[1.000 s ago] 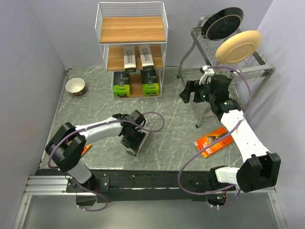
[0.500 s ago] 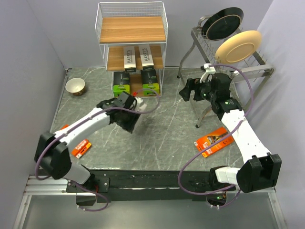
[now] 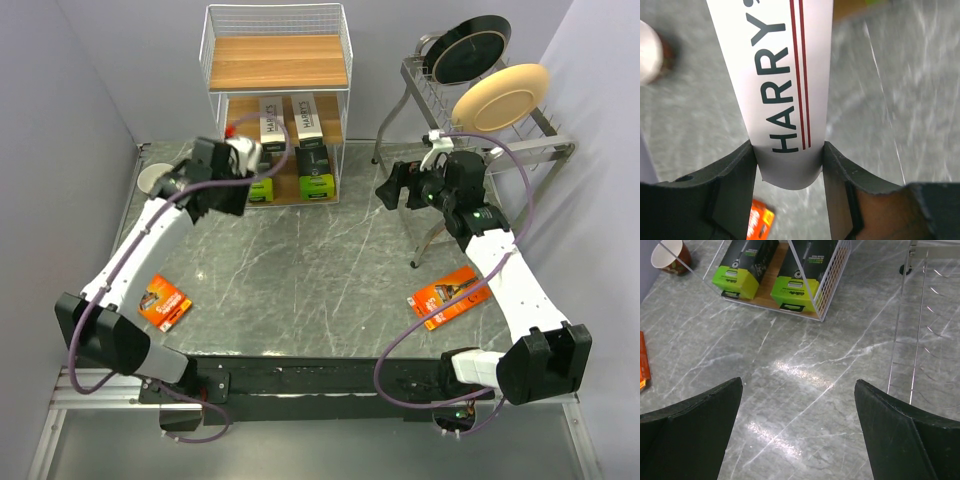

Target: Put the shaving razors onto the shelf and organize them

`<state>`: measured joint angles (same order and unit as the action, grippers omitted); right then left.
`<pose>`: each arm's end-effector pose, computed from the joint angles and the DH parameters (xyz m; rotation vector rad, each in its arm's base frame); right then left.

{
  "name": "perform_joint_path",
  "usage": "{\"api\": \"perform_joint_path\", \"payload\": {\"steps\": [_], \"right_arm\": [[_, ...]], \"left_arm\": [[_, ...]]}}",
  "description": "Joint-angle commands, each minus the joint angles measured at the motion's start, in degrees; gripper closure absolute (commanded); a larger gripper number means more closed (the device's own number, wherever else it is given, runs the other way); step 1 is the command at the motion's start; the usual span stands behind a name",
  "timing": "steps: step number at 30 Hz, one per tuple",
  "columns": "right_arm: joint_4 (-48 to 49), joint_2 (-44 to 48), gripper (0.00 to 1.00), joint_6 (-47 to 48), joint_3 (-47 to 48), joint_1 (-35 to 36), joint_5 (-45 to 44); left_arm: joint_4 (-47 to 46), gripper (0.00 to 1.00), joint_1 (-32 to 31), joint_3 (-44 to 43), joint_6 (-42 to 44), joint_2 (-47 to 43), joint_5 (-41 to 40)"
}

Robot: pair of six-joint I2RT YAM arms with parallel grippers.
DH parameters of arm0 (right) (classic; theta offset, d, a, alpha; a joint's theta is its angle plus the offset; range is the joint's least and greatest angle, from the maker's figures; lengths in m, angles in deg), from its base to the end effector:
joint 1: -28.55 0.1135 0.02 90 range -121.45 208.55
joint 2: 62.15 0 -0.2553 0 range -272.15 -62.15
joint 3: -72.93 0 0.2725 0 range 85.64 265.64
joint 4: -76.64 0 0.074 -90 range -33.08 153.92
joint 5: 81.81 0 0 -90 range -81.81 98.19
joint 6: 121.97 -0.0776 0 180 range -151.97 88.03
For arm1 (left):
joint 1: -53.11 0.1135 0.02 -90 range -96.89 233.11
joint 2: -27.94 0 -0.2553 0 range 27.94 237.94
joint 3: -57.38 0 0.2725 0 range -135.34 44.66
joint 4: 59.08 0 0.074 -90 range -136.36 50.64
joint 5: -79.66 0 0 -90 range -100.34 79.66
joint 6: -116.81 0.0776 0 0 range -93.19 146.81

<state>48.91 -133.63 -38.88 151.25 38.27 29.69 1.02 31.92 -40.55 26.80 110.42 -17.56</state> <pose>0.3363 0.0865 0.3359 -0.3000 1.9255 0.5554 0.3361 -0.1198 0.3331 0.3697 2.3132 -0.0348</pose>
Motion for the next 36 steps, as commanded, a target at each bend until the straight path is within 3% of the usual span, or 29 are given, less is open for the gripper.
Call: {"api": "perform_joint_path", "payload": {"steps": [1, 9, 17, 25, 36], "right_arm": [[2.17, 0.47, 0.0, -0.55, 2.34, -0.31, 0.39], [1.91, 1.08, 0.0, 0.24, 2.25, -0.4, -0.75], [2.17, 0.91, 0.0, 0.5, 1.54, -0.4, -1.02], [2.26, -0.76, 0.0, 0.5, 2.78, -0.31, -0.93], [2.7, 0.38, 0.0, 0.77, 1.28, -0.4, -1.63]], "left_arm": [[-4.13, 0.51, 2.03, -8.29, 1.5, 2.86, -0.95], [-5.98, 0.47, 2.29, -15.59, 0.89, 10.59, -1.83], [-7.91, 0.45, 2.73, -18.85, 0.45, 12.97, -5.69], [-8.09, 0.36, 3.26, -23.51, -4.12, 16.04, -4.73], [-8.7, 0.35, 3.52, -27.11, -5.96, 20.26, -4.55]]}}
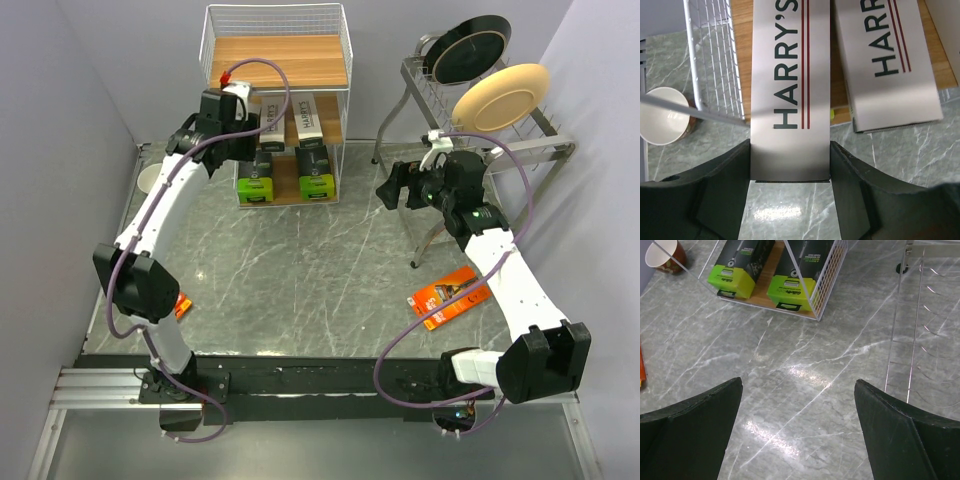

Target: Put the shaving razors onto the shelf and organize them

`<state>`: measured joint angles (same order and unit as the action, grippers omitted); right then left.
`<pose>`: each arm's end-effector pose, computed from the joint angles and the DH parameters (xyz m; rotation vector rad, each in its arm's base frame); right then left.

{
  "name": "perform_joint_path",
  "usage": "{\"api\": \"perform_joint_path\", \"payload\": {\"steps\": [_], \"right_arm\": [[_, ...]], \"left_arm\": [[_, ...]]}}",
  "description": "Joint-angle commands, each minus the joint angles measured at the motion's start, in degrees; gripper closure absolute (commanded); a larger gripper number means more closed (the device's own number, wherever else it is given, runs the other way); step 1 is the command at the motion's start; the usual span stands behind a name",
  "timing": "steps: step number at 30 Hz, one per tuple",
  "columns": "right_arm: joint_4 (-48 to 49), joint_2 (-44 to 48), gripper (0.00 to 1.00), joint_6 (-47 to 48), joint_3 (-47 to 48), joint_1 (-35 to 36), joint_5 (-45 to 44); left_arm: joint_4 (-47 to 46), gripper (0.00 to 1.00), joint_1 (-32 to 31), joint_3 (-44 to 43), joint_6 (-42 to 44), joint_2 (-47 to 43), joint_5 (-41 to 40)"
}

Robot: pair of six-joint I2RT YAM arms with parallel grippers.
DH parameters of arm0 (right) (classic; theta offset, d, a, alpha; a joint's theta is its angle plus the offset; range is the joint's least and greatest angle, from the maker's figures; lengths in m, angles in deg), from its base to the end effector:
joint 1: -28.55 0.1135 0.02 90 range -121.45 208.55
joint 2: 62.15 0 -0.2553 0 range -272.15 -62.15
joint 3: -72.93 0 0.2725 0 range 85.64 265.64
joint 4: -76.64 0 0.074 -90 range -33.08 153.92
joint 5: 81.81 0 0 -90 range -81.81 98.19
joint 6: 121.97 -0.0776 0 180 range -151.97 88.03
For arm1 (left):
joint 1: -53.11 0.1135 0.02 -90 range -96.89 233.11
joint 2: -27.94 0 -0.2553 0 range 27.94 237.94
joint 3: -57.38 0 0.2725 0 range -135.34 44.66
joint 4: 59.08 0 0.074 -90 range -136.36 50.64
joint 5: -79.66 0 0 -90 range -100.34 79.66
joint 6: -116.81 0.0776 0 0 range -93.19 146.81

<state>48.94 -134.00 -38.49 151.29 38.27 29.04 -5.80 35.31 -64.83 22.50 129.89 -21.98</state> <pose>0.3382 0.0859 0.3340 -0.2982 1.9303 0.5404 0.4373 -0.1240 0.3759 0.1332 2.1296 -0.0086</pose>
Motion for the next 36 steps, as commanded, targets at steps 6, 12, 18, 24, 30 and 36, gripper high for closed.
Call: {"api": "perform_joint_path", "payload": {"steps": [6, 12, 18, 24, 30, 36], "right_arm": [[2.59, 1.19, 0.0, 0.2, 0.53, -0.57, -1.07], [2.85, 1.1, 0.0, -0.15, 0.62, -0.84, -1.15], [2.94, 1.1, 0.0, -0.33, 0.62, -0.84, -0.98], [3.12, 1.63, 0.0, -0.51, -0.17, -1.01, -0.98], [3.29, 2.16, 0.0, -0.59, -0.7, -1.01, -1.07], [3.56, 2.86, 0.0, -0.68, -1.49, -1.36, -1.07]], "left_arm": [[-2.58, 0.36, 0.05, -4.59, -3.15, 2.55, -1.45], [-3.2, 0.38, 0.14, -5.82, -3.07, 3.43, -4.44], [-3.9, 0.47, -0.39, -6.87, -3.59, 4.57, -8.22], [-4.52, 0.46, -1.36, -6.44, -4.12, 5.01, -11.82], [-5.4, 0.28, -3.11, -5.73, -3.51, 4.66, -15.08], [-6.98, 0.23, -5.22, -4.77, -1.4, 1.24, -18.15]]}}
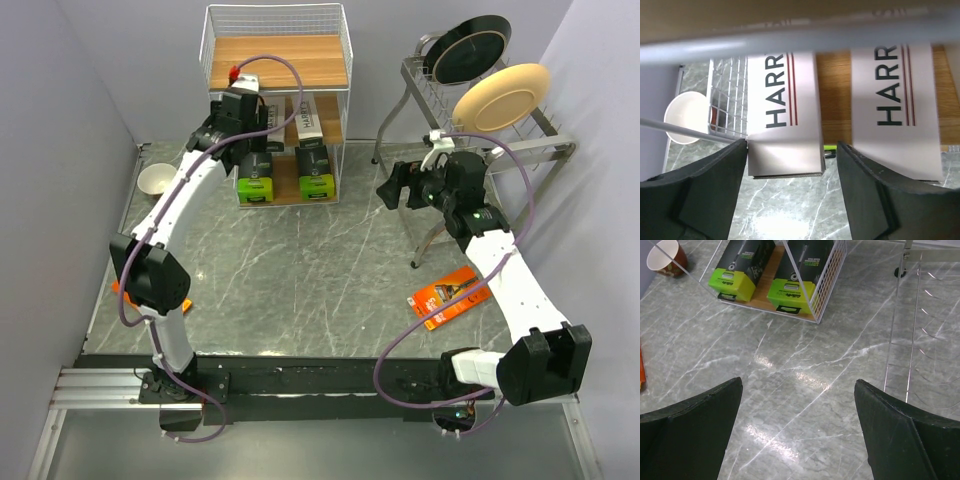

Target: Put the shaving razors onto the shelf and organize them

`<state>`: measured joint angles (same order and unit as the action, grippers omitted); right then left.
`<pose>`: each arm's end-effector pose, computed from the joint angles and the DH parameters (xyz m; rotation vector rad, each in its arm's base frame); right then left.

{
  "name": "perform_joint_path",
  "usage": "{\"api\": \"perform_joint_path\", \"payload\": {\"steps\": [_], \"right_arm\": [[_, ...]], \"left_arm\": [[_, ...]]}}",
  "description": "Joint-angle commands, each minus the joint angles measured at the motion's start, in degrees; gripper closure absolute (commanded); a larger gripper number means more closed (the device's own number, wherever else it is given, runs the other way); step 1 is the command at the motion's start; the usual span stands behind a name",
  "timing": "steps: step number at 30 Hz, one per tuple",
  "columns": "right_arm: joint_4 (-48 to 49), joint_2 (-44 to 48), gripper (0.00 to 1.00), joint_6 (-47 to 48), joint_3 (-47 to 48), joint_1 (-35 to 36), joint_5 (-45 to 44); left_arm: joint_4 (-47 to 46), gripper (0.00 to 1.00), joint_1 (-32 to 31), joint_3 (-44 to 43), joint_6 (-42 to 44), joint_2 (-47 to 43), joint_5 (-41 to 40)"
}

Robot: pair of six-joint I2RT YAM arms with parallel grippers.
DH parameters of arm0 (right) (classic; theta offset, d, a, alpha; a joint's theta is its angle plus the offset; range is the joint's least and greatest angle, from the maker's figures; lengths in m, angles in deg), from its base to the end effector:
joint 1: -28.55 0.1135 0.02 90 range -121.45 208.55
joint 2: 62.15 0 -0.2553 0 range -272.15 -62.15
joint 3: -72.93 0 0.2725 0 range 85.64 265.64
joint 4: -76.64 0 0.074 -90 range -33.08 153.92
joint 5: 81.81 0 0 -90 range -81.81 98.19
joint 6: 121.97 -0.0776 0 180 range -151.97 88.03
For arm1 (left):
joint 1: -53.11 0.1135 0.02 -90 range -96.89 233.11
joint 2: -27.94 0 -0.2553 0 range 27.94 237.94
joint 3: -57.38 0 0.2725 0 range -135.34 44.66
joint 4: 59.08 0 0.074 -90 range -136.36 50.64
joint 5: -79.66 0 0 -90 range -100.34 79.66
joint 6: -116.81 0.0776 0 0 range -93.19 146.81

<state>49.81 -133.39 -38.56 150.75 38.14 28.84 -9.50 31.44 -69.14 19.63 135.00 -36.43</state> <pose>0.3368 0.0847 0.3357 -0.2942 1.9146 0.5351 0.4551 -0.1441 0.3762 -0.0127 2.0422 0.1638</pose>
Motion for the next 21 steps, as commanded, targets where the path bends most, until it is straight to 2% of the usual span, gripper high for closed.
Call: {"api": "perform_joint_path", "payload": {"steps": [1, 5, 6, 7, 11, 14, 17, 19, 21], "right_arm": [[2.68, 2.34, 0.0, -0.62, -0.94, -1.15, -0.87], [2.24, 2.51, 0.0, -0.27, -0.68, -1.24, -0.96], [2.16, 2.6, 0.0, -0.09, -0.59, -1.23, -1.04], [1.98, 2.69, 0.0, 0.0, -0.68, -1.32, -1.13], [1.89, 2.78, 0.0, -0.09, -1.03, -1.24, -0.78], [0.84, 3.13, 0.0, 1.31, -1.12, -1.32, -0.6], [-0.56, 4.18, 0.0, 6.14, -2.08, -1.15, 2.02], [-3.01, 4.88, 0.0, 13.23, -2.17, 0.08, 5.18], [-4.43, 5.24, 0.0, 16.51, -2.17, 1.83, 5.29]], "left_arm": [[-3.29, 0.22, -1.44, -0.11, 2.08, -5.1, -3.88], [-2.32, 0.11, -1.44, 3.57, 3.31, -9.93, -1.61], [-1.89, 0.03, -1.44, 4.98, 3.23, -11.08, -1.25], [-1.27, 0.01, -1.44, 8.21, 3.4, -13.53, -1.07], [-0.3, 0.01, -0.92, 16.49, 2.61, -18.29, -3.18], [-0.12, 0.0, -0.39, 23.25, 2.61, -23.2, -1.86], [-3.53, 0.0, 1.71, 33.52, 4.8, -30.49, 4.97], [-6.87, 0.01, 5.05, 43.42, 6.56, -37.26, 5.17], [-7.25, 0.0, 10.47, 48.21, 9.26, -41.56, 5.08]]}}
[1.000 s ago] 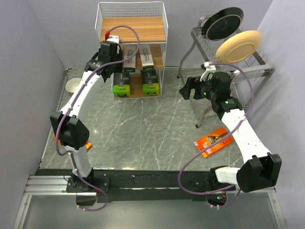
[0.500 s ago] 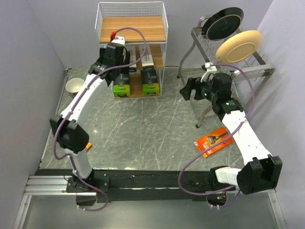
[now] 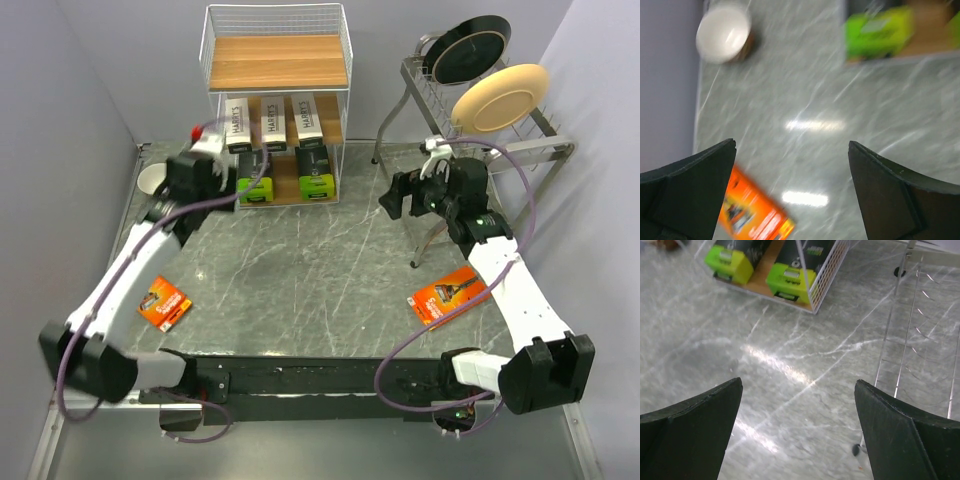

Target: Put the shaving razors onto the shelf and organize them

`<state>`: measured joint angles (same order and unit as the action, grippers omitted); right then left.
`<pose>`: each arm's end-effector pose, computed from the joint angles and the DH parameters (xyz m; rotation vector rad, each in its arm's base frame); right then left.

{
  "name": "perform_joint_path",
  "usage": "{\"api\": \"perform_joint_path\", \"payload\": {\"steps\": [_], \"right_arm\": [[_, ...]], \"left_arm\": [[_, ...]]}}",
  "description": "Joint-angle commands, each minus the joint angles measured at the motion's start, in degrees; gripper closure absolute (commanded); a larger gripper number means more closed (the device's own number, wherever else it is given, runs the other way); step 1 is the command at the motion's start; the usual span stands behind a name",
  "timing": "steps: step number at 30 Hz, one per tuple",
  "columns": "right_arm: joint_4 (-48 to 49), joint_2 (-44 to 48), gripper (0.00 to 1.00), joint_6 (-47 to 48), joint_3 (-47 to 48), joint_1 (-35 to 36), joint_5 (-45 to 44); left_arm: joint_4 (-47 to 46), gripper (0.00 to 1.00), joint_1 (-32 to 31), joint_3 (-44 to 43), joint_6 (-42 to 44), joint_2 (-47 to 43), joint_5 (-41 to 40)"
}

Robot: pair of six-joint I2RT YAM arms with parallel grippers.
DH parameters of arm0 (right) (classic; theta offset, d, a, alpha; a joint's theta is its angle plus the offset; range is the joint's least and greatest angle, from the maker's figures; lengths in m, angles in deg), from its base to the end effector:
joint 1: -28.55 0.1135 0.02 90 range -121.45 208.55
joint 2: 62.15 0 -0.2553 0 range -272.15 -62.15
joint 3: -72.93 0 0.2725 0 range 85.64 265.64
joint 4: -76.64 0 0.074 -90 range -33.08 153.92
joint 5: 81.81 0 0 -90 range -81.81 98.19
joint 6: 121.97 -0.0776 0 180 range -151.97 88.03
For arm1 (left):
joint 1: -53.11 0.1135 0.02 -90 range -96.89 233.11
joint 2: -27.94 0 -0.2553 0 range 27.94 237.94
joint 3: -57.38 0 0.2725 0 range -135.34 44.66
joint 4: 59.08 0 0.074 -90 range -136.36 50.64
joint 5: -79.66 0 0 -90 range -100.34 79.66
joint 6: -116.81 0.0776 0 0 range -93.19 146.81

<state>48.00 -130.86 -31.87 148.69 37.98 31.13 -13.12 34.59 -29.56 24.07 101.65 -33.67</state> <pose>0.3235 0.0844 0.3313 -0.4256 1.9014 0.4971 0.3282 -0.0775 0.3424 0.0534 2.0967 0.2130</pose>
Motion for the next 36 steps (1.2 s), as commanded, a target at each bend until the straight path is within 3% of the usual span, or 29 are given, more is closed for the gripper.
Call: {"api": "perform_joint_path", "payload": {"steps": [1, 5, 8, 12, 15, 20, 25, 31, 34, 36], "right_arm": [[-3.49, 2.88, 0.0, 12.62, -0.29, 4.08, 2.81], [-3.59, 2.7, 0.0, 16.16, -0.29, 8.84, 1.06], [-2.01, 1.3, 0.0, 15.37, -0.2, 12.09, 0.97], [-1.66, -1.07, 0.0, 15.71, 1.29, 16.14, 2.99], [-1.92, -2.3, 0.0, 17.74, 1.64, 20.35, 3.25], [0.89, -6.43, 0.0, 13.36, 3.92, 24.31, 3.78], [3.35, -14.6, 0.0, 8.43, 9.81, 26.6, 4.31], [5.2, -18.39, 0.0, 5.97, 11.4, 28.18, 0.53], [5.73, -18.57, 0.0, 5.18, 10.08, 28.97, -1.22], [6.43, -18.92, 0.0, 4.21, 9.03, 29.41, -2.11]], "left_arm": [[-2.22, 0.01, 9.62, 11.43, 4.68, -8.93, 2.85], [8.67, 0.01, 22.97, 13.92, 3.54, -6.49, 6.81], [14.13, 0.01, 29.74, 14.97, 0.03, 0.54, 9.26], [12.39, 0.01, 36.71, 13.14, -2.26, 8.18, 11.03], [12.12, 0.01, 41.1, 11.82, -4.1, 12.14, 8.05], [12.21, 0.01, 49.88, 12.16, -5.78, 14.79, 6.02], [6.15, 0.01, 52.36, 15.15, -3.5, 16.72, 9.43], [0.79, 0.3, 52.36, 16.91, -2.27, 21.73, 20.23], [2.01, 0.4, 52.27, 14.63, -1.66, 25.51, 22.8], [2.62, 0.42, 51.66, 13.92, -1.3, 27.62, 23.76]]}}
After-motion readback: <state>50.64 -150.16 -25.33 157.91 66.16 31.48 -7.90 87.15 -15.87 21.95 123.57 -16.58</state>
